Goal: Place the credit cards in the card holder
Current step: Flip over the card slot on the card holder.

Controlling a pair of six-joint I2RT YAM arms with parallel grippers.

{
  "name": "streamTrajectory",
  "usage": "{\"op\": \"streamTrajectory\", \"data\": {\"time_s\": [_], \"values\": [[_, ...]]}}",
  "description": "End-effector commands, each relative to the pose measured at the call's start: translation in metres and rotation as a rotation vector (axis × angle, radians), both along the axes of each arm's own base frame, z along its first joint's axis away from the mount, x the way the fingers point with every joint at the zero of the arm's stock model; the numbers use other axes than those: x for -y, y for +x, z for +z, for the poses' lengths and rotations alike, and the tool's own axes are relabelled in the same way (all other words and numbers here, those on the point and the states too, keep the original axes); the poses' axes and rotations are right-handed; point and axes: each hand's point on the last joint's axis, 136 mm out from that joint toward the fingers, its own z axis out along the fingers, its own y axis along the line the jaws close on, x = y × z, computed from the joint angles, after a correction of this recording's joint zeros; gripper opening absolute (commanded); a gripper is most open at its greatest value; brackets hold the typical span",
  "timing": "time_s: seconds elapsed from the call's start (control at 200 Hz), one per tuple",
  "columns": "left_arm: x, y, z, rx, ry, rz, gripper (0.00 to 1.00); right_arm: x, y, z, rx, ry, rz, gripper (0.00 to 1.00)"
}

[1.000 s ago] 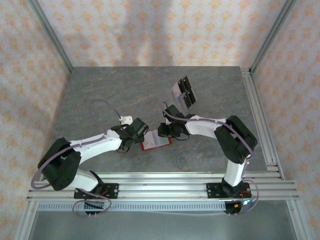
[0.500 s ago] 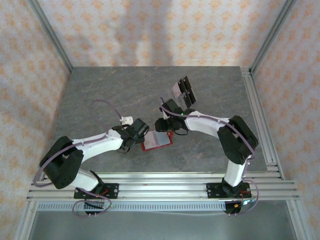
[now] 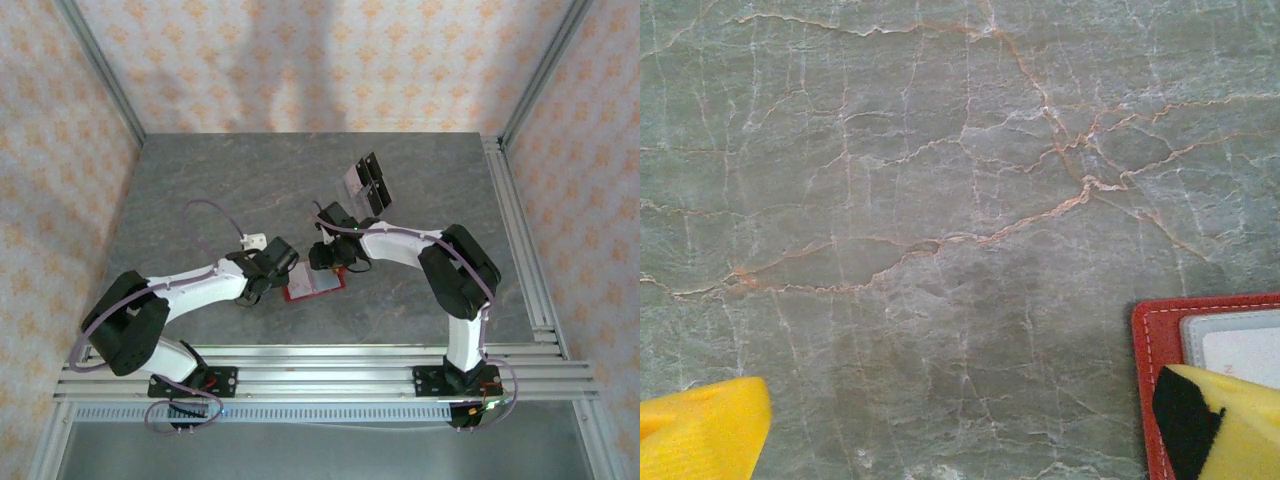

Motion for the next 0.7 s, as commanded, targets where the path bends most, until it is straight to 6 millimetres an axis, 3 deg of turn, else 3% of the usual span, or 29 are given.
{"op": "streamTrajectory", "data": {"time_s": [0.0, 0.39, 0.696], "values": [[-0.005, 0.002, -0.002, 0.009, 0.015, 0.020, 1.00, -0.007, -0.015, -0.004, -0.070, 0.039, -0.002, 0.42], [-0.002, 0.000, 0.004, 0.025, -0.020, 0.011, 1.00, -0.032, -0.022, 0.002, -0.142, 0.175, -0.032, 0.42], [0.026, -0.010, 0.021, 0.101, -0.167, -0.065, 1.00, -0.033, -0.022, -0.004, -0.151, 0.184, -0.058, 0.42]]}}
